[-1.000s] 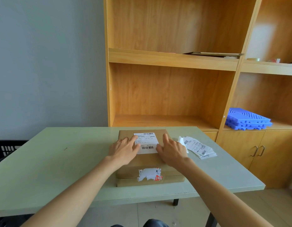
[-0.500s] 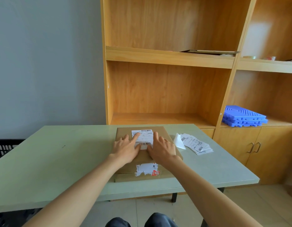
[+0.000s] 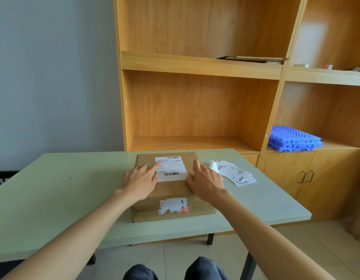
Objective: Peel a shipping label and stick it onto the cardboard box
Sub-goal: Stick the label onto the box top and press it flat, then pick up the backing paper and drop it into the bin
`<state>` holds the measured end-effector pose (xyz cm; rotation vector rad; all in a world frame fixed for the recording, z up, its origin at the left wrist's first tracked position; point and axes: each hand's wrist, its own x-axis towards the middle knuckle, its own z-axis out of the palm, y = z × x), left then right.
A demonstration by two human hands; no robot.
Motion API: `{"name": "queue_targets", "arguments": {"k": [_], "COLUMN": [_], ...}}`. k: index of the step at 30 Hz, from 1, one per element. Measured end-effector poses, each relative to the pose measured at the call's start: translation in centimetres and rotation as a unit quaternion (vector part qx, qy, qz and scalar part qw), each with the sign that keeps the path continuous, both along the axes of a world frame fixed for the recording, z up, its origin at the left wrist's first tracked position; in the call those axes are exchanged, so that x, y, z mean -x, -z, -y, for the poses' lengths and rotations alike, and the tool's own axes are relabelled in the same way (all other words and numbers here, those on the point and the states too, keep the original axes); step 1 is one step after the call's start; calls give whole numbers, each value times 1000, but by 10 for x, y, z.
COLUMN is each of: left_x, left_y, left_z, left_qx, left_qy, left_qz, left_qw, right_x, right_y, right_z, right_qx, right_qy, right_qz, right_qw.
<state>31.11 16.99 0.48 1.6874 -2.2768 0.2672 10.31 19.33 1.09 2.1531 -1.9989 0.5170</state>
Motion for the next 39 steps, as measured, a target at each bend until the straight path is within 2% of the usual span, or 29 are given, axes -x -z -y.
{"name": "queue_targets", "arguments": {"k": [4,8,12,18,21,27,30,33,35,39], "left_x": [-3,-3,9,58,90,146,170,194,210,234], "left_y": [-5,-11,-20,-38,-40,-27,-20,-15,-14,-10], "left_z": [8,22,38,68,83,119,137,154,161,167], "left_qx": [12,-2,38,63,80,82,30,-41,-74,-114], "left_qy": [-4,-21,-8,62,120,166,155,123,113,110], "left_qz": [-18,-9,11,-50,-84,-64,-24,66,115,159], "left_qw": [1000,1000,999,995,986,981,987,989,984,975], "right_x": [7,21,45,89,114,155,162,163,163,166], "right_y": [-5,-15,-28,-36,-27,11,26,36,42,44], "right_z": [7,16,26,53,69,99,118,140,155,180], "right_qx": [-29,-78,-98,-70,-49,-31,-23,-34,-70,-152], "right_qy": [-16,-43,-72,-66,-56,-33,-32,-47,-62,-100], "right_qz": [9,54,84,169,167,143,146,121,89,17], "right_qw": [999,995,989,981,983,989,988,991,992,983]}}
